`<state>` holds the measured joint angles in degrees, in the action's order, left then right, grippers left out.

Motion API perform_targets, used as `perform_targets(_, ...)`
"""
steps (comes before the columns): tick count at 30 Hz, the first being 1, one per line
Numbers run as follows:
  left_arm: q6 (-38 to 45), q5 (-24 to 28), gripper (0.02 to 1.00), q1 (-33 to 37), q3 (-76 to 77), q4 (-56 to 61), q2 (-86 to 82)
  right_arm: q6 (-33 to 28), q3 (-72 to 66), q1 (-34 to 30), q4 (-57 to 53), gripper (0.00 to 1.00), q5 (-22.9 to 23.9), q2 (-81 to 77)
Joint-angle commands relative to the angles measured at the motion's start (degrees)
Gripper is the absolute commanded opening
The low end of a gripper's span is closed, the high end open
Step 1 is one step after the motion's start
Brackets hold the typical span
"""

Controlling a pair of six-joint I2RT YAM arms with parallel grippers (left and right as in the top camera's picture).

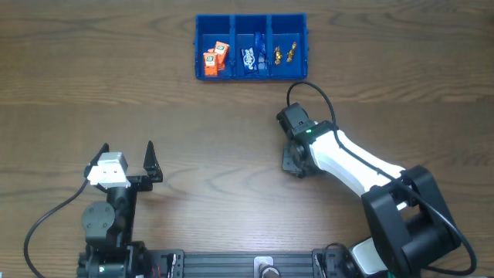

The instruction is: Sort Candies Into Trays

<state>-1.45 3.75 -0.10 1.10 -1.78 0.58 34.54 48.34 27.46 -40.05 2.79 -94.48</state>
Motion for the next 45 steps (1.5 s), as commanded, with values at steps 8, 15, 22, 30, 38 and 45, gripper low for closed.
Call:
perform_targets(8, 0.2, 0.3, 0.998, 0.2, -0.8, -2.4, -0.3, -5.7, 27.1, -3.6, -15.2, 0.163, 6.7, 1.2)
perform_targets(15, 0.2, 0.3, 0.998, 0.2, -0.8, -2.4, -0.3, -14.0, 64.1, -8.7, -20.3, 0.163, 8.8, -16.6)
perform_targets(22, 0.2, 0.3, 0.998, 0.2, -0.8, -2.4, -0.3, -15.7, 76.6, -10.2, -18.1, 0.174, 8.7, -29.9)
perform_targets(30, 0.2, 0.3, 0.998, 0.2, -0.8, -2.4, -0.3, -15.1, 76.5, -11.4, -16.2, 0.226, 7.0, -35.6)
perform_targets(38, 0.2, 0.3, 0.998, 0.2, -0.8, -2.4, -0.3, -15.2, 76.6, -11.4, -14.6, 0.535, 6.8, -36.2)
perform_targets(45, 0.2, 0.3, 0.998, 0.2, -0.8, -2.4, -0.3, -15.3, 76.6, -12.9, -18.9, 0.809, 3.7, -35.7)
